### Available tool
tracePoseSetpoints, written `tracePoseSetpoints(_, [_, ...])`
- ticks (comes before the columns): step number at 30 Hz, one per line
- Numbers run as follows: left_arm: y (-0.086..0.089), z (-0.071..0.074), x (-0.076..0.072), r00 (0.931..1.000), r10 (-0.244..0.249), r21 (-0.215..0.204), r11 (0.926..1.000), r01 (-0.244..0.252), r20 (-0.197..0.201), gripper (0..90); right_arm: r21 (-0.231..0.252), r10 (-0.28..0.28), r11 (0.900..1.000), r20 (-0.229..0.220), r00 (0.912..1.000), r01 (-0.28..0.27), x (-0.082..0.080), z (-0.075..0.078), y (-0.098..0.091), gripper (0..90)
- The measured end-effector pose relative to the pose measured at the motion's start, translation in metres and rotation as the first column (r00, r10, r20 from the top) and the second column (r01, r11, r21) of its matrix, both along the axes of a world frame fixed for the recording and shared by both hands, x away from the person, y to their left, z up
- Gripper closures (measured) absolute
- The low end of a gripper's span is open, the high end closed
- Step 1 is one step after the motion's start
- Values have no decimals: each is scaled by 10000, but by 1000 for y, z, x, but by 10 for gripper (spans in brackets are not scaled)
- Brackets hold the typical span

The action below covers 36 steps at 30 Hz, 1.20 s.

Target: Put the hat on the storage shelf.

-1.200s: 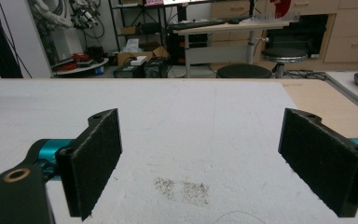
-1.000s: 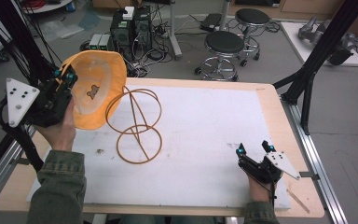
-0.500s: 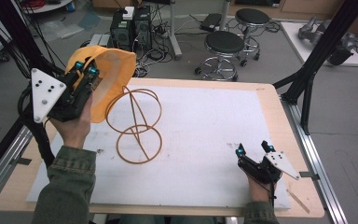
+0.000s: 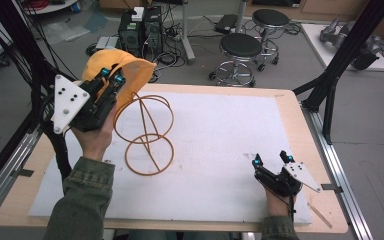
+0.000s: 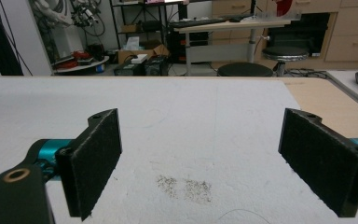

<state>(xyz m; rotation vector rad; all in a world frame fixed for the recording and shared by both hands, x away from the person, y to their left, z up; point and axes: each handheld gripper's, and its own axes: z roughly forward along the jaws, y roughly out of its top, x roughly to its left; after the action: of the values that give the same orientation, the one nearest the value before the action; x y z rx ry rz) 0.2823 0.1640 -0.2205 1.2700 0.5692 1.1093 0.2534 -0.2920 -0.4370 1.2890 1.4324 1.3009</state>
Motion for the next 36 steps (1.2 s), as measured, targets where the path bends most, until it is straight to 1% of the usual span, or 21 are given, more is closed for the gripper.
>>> tracePoseSetpoints(1, [-5,-1,0,9999,-126,121,9998,126,14,869,-1,-3,10000,-1,10000,3,0,0,0,121])
tracePoseSetpoints(2, [-5,-1,0,9999,-126,121,9998,126,14,869,-1,-3,10000,-1,10000,3,0,0,0,121])
tracePoseSetpoints(3, [-10,-4,-1,9997,-256,195,9995,256,18,868,-3,0,10000,2,10000,0,0,0,0,121])
tracePoseSetpoints(4, [-10,-4,-1,9997,-256,195,9995,256,18,868,-3,0,10000,2,10000,0,0,0,0,121])
tracePoseSetpoints(6, [-15,-6,-2,9991,-417,252,9988,416,4,868,18,14,10000,4,10000,-14,0,0,0,121])
tracePoseSetpoints(9, [-20,-11,-3,9978,-661,211,9976,662,-75,868,27,26,10000,-20,10000,-26,0,0,0,121])
tracePoseSetpoints(16, [-29,-18,-4,9914,-1268,80,9919,1272,-316,868,8,80,10000,-43,10000,-80,1,0,1,121])
tracePoseSetpoints(19, [-32,-22,-5,9911,-1298,184,9913,1303,-302,868,-47,72,10000,-40,10000,-72,1,0,0,121])
tracePoseSetpoints(21, [-35,-25,-6,9890,-1425,268,9893,1435,-392,868,9,77,10000,-45,10000,-77,1,0,1,121])
tracePoseSetpoints(25, [-40,-31,-8,9863,-1578,478,9859,1601,-486,868,-39,94,9999,-38,9999,-94,1,0,0,121])
tracePoseSetpoints(28, [-43,-35,-9,9842,-1683,472,9842,1709,-555,867,-2,96,10000,-29,9999,-96,1,0,1,121])
tracePoseSetpoints(31, [-46,-39,-11,9844,-1658,564,9840,1691,-592,867,-42,93,9999,-44,9999,-93,1,0,0,121])
tracePoseSetpoints(33, [-47,-41,-11,9846,-1643,697,9833,1683,-602,867,-72,75,9999,-43,10000,-75,1,0,1,121])
tracePoseSetpoints(36, [-48,-44,-12,9837,-1672,706,9826,1717,-660,868,-78,67,9999,-56,10000,-67,1,0,1,121])
